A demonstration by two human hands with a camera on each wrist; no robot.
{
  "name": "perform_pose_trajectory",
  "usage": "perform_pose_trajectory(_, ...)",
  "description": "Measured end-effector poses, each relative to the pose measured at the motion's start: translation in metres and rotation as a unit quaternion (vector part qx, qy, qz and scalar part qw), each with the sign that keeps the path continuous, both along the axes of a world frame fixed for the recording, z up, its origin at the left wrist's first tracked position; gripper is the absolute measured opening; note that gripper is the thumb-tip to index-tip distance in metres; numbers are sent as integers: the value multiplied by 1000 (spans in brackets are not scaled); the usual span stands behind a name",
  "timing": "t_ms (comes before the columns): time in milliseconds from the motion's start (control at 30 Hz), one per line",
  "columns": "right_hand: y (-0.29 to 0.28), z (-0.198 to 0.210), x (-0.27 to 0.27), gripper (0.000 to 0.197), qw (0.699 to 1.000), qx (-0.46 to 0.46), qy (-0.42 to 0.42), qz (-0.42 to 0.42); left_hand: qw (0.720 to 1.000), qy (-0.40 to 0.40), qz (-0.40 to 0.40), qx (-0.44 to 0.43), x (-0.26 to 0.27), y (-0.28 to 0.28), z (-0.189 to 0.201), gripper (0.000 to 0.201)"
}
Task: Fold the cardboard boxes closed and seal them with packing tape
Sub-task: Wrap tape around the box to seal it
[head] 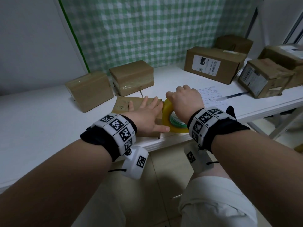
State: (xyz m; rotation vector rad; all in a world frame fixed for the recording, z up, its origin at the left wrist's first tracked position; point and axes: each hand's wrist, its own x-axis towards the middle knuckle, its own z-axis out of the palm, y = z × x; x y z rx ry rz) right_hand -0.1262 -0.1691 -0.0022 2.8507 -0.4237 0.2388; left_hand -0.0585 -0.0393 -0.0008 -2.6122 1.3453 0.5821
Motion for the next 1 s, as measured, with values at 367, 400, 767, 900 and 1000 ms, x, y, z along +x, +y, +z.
perform_pose_trajectory(367,2,2,-8,35,1000,0,11,-1,996,6,64,-57,16,-13,-6,104)
perform_pose_trajectory(400,2,4,-9,36,1000,0,17,-1,996,6,63,-70,18,-14,-7,105)
perform_pose_trajectory(767,3,52,-7,44,991,27,-133,-25,938,115,81,-315,32,9,32,97)
perform_pose_trajectory(900,5,76,-1,38,972,79,-217,-47,886,228,137,-379,38,23,31,98)
perform_pose_trajectory(1000,6,81,3,42,957,144,-241,-68,849,280,172,-414,46,36,24,109)
